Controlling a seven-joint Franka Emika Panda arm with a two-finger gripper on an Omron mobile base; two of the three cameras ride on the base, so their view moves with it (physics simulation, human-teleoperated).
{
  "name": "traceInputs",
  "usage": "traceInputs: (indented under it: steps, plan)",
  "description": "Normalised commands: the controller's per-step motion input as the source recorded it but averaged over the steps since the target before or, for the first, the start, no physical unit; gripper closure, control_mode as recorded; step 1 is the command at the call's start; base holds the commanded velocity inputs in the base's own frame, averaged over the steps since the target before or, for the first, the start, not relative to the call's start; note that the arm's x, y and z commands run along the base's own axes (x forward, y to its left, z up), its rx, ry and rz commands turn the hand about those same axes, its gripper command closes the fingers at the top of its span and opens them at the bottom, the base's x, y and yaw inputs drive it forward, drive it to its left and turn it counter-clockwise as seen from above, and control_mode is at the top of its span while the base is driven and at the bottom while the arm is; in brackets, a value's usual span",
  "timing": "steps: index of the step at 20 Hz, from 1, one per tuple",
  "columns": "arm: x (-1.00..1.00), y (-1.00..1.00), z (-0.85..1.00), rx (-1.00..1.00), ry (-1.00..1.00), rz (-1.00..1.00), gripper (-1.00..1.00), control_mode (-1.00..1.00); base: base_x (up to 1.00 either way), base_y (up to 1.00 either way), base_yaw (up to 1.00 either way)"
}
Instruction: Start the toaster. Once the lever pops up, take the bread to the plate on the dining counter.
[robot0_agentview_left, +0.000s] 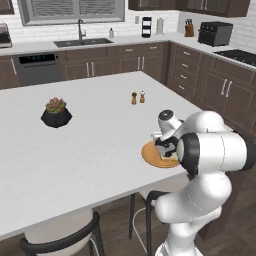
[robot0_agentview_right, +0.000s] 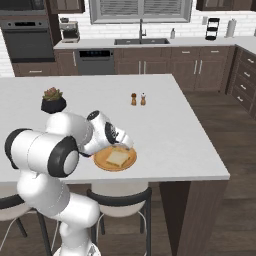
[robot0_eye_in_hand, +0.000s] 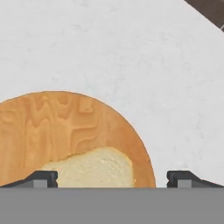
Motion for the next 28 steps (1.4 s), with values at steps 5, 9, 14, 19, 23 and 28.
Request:
traceInputs:
  steps: [5,9,14,19,23,28]
  plan:
    - [0.00,-0.17,1.00,0.33,0.08,0.00,-1.00,-1.00,0.00,0.00,0.00]
    - [-0.03,0.00,1.00,0.15,0.00,0.01,-1.00,-1.00,0.00,0.00,0.00]
    - [-0.46,0.00,1.00,0.27,0.01,0.04,-1.00,-1.00,0.00,0.00,0.00]
    - [-0.91,0.00,0.84,0.41,0.00,0.08,-1.00,-1.00,0.00,0.00,0.00]
    - [-1.00,0.00,0.64,0.40,0.00,0.10,-1.00,-1.00,0.00,0.00,0.00]
    - [-1.00,0.15,0.17,0.52,-0.30,0.06,-1.00,-1.00,0.00,0.00,0.00]
